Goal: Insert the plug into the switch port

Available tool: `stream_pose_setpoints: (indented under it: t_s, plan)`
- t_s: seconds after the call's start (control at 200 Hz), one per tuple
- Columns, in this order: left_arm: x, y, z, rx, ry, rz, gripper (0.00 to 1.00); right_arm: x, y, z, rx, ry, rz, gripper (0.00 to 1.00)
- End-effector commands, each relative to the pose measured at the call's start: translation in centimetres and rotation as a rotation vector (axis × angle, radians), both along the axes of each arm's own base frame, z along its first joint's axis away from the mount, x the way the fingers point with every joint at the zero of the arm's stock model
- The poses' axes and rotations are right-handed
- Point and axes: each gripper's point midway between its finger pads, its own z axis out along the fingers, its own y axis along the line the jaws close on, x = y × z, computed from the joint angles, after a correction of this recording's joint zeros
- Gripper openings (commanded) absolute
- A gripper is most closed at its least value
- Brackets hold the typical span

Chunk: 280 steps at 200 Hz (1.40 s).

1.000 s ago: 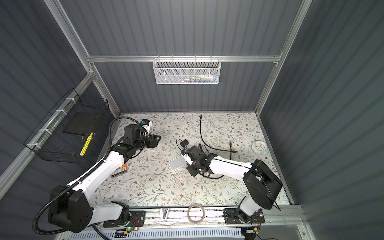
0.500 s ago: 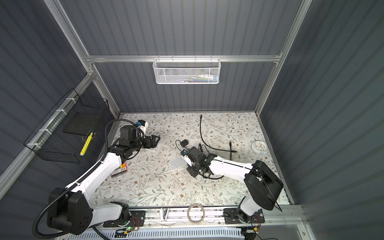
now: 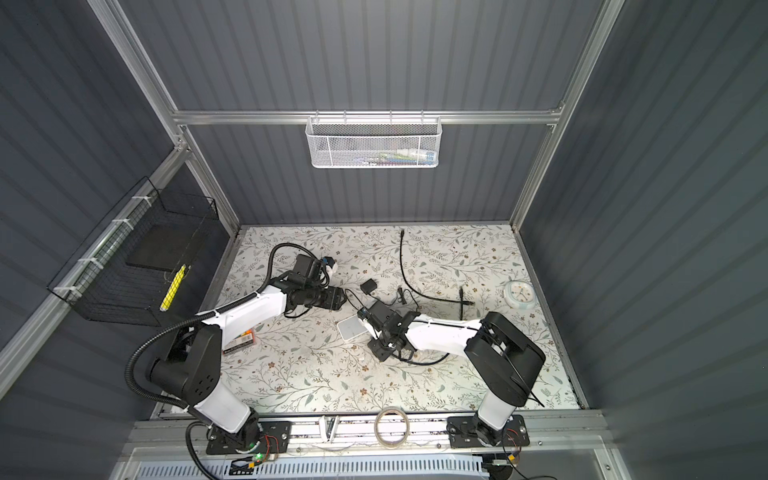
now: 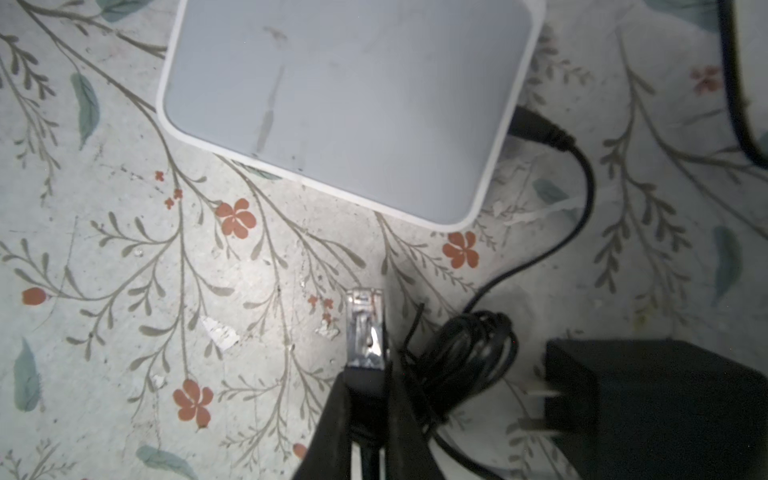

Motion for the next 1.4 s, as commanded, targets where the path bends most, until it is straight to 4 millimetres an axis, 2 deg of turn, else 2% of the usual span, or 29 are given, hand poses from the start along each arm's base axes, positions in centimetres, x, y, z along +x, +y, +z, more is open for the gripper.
stream_pose_setpoints:
  t_s: [0.0,0.16,0.575,0.89,1.396]
  plan:
    - [0.7,0.1,-0.1,0.016,-0.003,-0.012,0.71,0.6,1.6,0.5,0.056,-0.006,-0.031,0.00]
    - [-0.3,0.0,-2.3,0.001,0.063,-0.011,0.70,0.8,2.3,-0.1,0.065,0.005,-0.050,0.00]
    - [-2.1,-1.5,-5.0,-0.073,0.161,-0.076,0.69,1.6,2.8,-0.7,0.062,0.002,-0.078,0.00]
    - [-2.9,-2.7,-5.6,-0.135,0.209,-0.100,0.65,2.1,2.4,-0.8,0.033,-0.015,-0.096,0.00]
    - [-4.8,-4.3,-6.6,-0.131,0.247,-0.120,0.63,2.7,2.1,-0.7,0.026,-0.021,-0.144,0.00]
